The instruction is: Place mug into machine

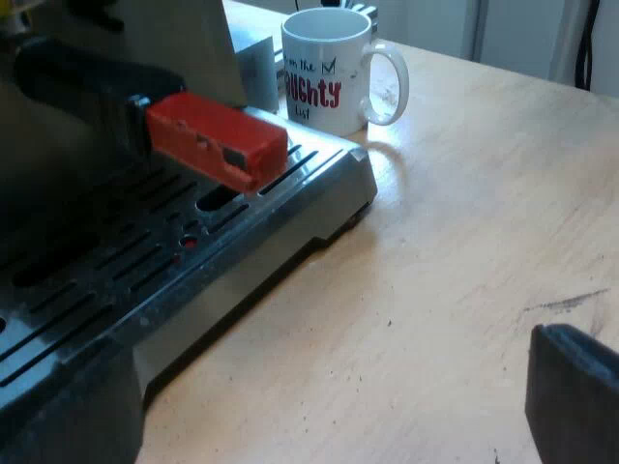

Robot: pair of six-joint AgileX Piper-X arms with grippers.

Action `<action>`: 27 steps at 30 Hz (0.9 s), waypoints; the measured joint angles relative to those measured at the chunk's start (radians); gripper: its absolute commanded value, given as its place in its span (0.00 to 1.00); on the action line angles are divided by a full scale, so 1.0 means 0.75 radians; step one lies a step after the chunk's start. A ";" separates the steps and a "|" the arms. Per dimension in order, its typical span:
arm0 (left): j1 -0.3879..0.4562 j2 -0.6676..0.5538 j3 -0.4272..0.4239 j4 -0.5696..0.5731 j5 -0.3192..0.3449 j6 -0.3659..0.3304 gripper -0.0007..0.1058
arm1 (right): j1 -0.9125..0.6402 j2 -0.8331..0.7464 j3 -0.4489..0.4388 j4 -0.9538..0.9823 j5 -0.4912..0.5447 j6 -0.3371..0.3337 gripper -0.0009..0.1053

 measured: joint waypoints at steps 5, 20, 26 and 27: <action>0.000 0.000 0.000 -0.004 0.000 0.000 0.77 | 0.006 0.000 0.148 -0.177 -0.010 0.000 0.67; 0.000 0.000 0.000 -0.004 0.000 0.000 0.77 | 0.006 0.440 0.315 -0.901 -0.012 0.053 0.67; 0.000 0.000 0.000 -0.004 0.000 0.000 0.77 | 0.006 0.738 0.315 -1.204 -0.012 0.070 0.67; 0.000 0.000 0.000 -0.004 0.000 0.000 0.77 | 0.006 0.798 0.315 -1.280 -0.008 0.070 0.67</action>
